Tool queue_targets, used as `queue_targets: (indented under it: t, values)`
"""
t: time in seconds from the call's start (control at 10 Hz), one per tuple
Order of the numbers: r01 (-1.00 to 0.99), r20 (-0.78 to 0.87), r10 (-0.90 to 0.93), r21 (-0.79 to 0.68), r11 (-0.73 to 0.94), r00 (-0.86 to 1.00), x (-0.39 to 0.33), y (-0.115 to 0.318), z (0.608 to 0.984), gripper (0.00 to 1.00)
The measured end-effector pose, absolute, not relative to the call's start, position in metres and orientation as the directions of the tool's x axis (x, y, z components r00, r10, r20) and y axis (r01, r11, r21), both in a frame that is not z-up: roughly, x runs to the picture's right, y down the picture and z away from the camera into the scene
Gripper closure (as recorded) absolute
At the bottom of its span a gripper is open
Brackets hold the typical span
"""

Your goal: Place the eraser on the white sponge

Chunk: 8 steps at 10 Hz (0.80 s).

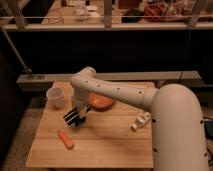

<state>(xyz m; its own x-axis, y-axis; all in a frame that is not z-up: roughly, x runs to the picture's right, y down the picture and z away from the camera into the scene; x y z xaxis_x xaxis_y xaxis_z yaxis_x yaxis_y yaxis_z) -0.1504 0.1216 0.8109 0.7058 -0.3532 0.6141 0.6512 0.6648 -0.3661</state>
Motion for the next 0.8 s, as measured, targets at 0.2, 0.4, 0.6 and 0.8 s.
queue_targets:
  t: [0.2, 0.4, 0.6, 0.8]
  values:
    - [0.66, 0.618, -0.361, -0.362, 0.658, 0.698, -0.1524, 0.1226, 0.8118, 1.0]
    - [0.668, 0.621, -0.369, -0.357, 0.653, 0.692, -0.1529, 0.1225, 0.8139, 1.0]
    - [0.677, 0.625, -0.376, -0.352, 0.646, 0.684, -0.1556, 0.123, 0.8149, 1.0]
    - [0.687, 0.629, -0.385, -0.347, 0.638, 0.675, -0.1589, 0.1233, 0.8167, 1.0]
